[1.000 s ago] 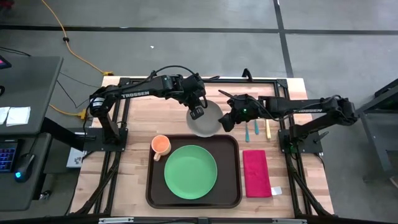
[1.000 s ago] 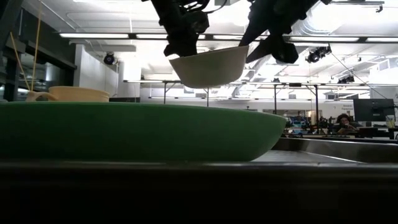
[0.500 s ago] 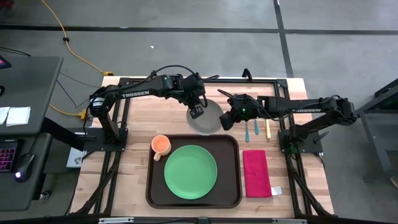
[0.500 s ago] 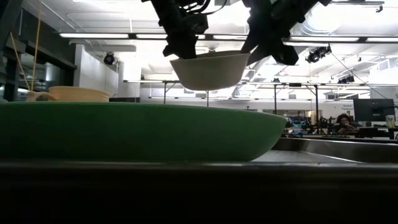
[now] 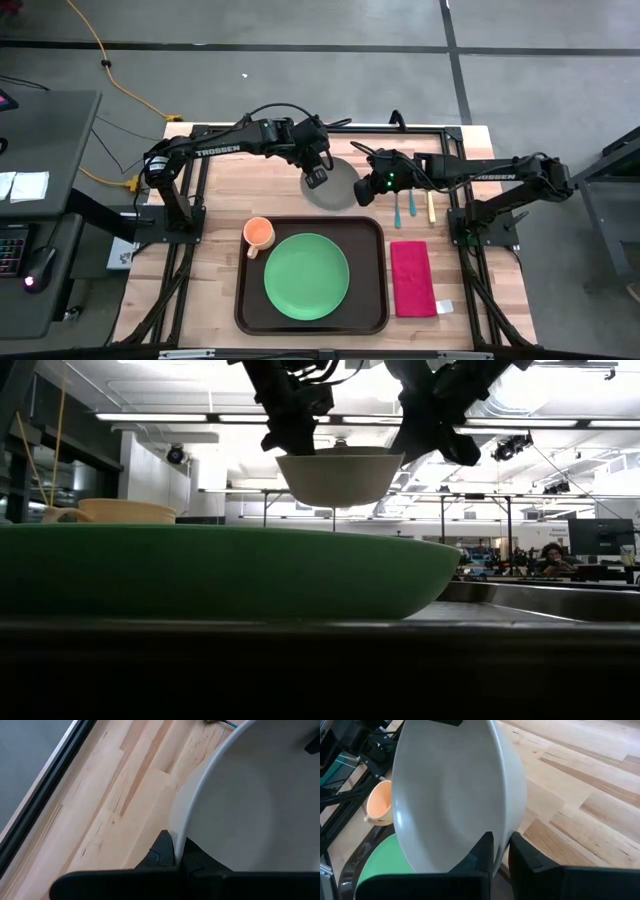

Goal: Set up tray
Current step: Put the gray bowl on top of the plate on the serving tray

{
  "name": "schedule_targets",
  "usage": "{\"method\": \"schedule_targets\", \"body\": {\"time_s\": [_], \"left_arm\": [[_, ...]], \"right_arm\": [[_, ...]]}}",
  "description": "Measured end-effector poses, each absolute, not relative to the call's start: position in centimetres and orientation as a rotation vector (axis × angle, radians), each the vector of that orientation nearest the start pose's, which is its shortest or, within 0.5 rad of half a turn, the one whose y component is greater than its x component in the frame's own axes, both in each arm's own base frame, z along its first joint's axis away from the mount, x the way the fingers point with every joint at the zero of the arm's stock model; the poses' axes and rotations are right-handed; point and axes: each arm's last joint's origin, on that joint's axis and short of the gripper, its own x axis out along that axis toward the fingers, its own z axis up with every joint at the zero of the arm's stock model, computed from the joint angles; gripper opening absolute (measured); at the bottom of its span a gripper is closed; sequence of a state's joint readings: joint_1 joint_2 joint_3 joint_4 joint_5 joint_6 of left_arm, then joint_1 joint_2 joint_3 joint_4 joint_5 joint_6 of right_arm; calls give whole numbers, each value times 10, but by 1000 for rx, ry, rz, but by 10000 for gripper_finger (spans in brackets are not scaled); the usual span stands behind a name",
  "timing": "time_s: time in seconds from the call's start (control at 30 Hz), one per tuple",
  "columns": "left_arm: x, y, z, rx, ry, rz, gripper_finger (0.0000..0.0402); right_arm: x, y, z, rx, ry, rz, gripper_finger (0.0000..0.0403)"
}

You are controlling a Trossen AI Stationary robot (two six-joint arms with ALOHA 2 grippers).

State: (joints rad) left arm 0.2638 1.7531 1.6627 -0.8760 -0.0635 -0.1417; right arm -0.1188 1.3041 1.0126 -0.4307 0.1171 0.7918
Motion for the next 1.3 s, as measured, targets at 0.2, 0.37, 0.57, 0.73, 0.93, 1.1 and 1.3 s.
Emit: {"method": "schedule_targets", "body": {"time_s": [0.2, 0.37, 0.57, 0.73, 0.93, 1.1, 1.3], "left_arm": [[360, 99, 322, -219, 926, 372, 31], [363, 99, 326, -217, 882, 359, 57], [365, 98, 327, -219, 860, 340, 82], [369, 98, 331, -223, 803, 299, 91], [376, 98, 338, -164, 717, 214, 87], [376, 98, 337, -163, 721, 220, 79], [376, 99, 337, -140, 725, 217, 71]], "right_arm": [[272, -36, 281, 746, 596, -513, 15], [270, -36, 278, 735, 627, -531, 3], [269, -36, 277, 724, 636, -539, 0], [270, -36, 279, 720, 625, -525, 2], [271, -36, 281, 712, 617, -507, 3], [271, -36, 281, 709, 626, -509, 3], [270, -35, 280, 712, 637, -503, 2]]}}
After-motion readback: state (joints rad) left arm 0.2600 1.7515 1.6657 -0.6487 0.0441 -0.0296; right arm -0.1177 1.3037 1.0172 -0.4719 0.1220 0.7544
